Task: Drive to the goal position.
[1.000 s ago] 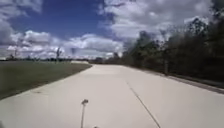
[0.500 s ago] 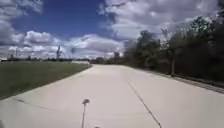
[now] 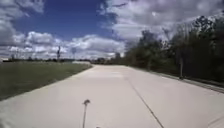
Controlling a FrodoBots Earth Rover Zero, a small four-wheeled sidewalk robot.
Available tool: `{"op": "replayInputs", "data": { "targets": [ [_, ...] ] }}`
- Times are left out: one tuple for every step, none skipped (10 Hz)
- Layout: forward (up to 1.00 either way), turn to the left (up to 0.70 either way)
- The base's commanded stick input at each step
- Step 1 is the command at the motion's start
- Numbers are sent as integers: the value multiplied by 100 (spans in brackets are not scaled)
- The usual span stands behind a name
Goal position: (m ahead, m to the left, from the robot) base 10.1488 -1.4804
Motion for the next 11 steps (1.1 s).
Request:
{"op": "replayInputs", "data": {
  "targets": [
    [100, 0],
    [100, 0],
    [100, 0],
    [100, 0],
    [100, 0],
    [100, 0],
    [100, 0],
    [100, 0],
    [100, 0],
    [100, 0],
    [100, 0]
  ]
}}
